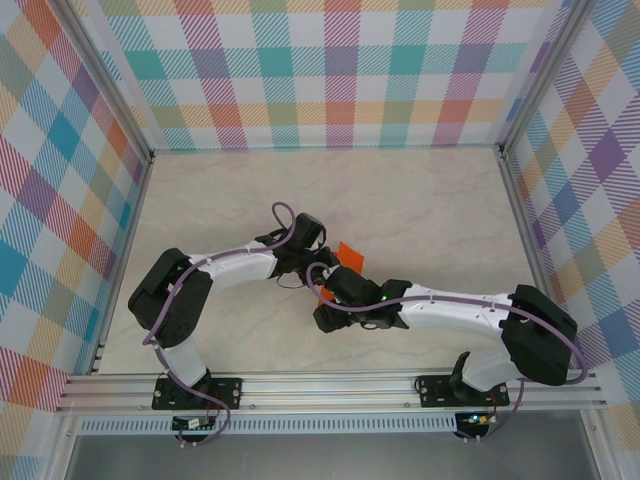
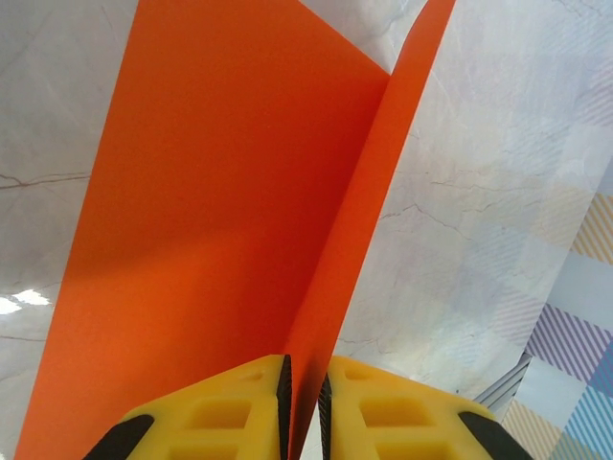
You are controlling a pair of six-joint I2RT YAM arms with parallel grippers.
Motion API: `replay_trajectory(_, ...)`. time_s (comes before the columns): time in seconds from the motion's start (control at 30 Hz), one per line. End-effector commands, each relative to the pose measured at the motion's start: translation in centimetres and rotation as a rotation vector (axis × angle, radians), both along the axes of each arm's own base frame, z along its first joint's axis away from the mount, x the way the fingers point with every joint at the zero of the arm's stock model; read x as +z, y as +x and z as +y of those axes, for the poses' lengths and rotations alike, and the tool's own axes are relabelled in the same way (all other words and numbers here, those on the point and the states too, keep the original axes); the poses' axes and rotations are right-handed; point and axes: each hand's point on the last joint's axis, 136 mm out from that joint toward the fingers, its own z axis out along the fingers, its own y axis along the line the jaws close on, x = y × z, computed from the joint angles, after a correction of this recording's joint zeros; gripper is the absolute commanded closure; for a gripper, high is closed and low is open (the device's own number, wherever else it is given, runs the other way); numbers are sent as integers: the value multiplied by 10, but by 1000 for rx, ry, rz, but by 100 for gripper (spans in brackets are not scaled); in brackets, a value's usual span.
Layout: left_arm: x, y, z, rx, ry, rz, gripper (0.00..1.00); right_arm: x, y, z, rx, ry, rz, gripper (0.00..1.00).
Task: Fold a paper plane with a square sheet of paper (pick it up from the middle)
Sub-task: Fold the triangle a second time at the center of the table.
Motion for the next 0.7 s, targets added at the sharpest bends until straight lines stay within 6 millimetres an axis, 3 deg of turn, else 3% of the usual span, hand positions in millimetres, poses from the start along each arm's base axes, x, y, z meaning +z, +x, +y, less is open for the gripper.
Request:
replay_trajectory(0.0, 2, -3, -6, -10, -19, 8, 82, 9, 15, 6, -45, -13, -98, 29)
replay_trajectory(0.1, 0, -4, -5, -10, -11, 14, 82, 10, 19, -4, -96, -27, -131, 32)
replay_trajectory(0.27, -1, -5, -4, -10, -8, 16, 82, 14, 18, -13, -108, -28, -142, 50)
replay_trajectory(0.5, 0, -4, -4, -9, -4, 16, 82, 7, 17, -14, -116, -62, -114, 66)
replay_trajectory(0.57, 0, -4, -4, -10, -1, 17, 82, 9, 16, -11, -114, -50, -108, 66)
replay_trajectory(0.67, 1, -4, -4, -13, -4, 16, 82, 17, 8, 2, -52, 30, -83, 53)
